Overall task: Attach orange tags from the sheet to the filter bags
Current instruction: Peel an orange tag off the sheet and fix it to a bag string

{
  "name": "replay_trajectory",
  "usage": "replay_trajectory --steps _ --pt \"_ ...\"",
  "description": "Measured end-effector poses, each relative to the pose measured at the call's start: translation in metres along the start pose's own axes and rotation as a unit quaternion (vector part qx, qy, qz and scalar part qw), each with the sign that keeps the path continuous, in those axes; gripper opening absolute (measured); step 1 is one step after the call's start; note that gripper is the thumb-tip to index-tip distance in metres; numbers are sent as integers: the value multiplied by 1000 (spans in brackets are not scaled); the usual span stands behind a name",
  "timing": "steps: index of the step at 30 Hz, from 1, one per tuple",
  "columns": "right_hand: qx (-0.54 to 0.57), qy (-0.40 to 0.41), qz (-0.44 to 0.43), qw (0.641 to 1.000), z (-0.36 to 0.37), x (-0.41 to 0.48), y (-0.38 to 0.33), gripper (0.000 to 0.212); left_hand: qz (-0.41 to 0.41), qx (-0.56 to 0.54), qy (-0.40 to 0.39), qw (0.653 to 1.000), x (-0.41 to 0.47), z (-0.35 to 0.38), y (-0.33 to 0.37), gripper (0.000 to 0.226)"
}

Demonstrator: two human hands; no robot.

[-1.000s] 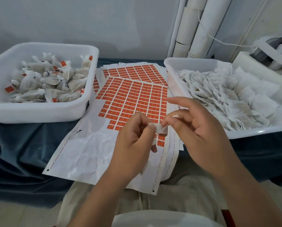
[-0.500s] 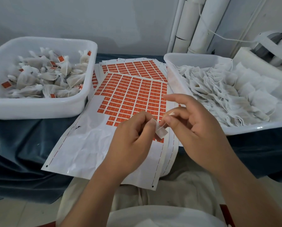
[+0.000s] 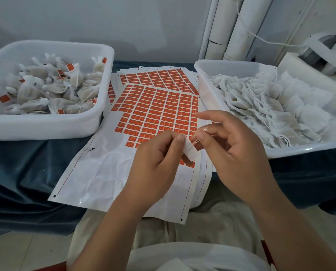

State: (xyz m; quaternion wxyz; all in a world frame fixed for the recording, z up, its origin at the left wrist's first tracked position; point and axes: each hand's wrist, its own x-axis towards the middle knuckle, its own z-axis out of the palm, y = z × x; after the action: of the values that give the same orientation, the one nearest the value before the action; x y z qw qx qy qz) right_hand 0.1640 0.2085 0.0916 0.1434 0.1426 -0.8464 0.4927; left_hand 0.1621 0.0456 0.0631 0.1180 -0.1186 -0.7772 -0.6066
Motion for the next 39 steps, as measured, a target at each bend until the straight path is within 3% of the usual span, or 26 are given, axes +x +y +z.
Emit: replay_trajectory --steps 8,12,16,19,24,39 --pt "80 -10 15 997 3 4 7 25 1 -26 8 1000 0 -2 4 36" --pt "175 -20 54 983 3 5 8 22 -111 -78 32 990 1 -7 10 55" --pt "157 6 21 987 5 4 7 22 -224 -125 10 967 3 -8 12 45" --pt "145 14 8 989 7 3 7 23 -258 -156 -24 953 4 -9 13 31" --pt "137 17 -1 990 8 3 8 24 -287 -193 -72 936 7 -12 11 39" --pt "113 14 4 994 10 3 9 20 -291 -187 -77 935 9 -12 2 33"
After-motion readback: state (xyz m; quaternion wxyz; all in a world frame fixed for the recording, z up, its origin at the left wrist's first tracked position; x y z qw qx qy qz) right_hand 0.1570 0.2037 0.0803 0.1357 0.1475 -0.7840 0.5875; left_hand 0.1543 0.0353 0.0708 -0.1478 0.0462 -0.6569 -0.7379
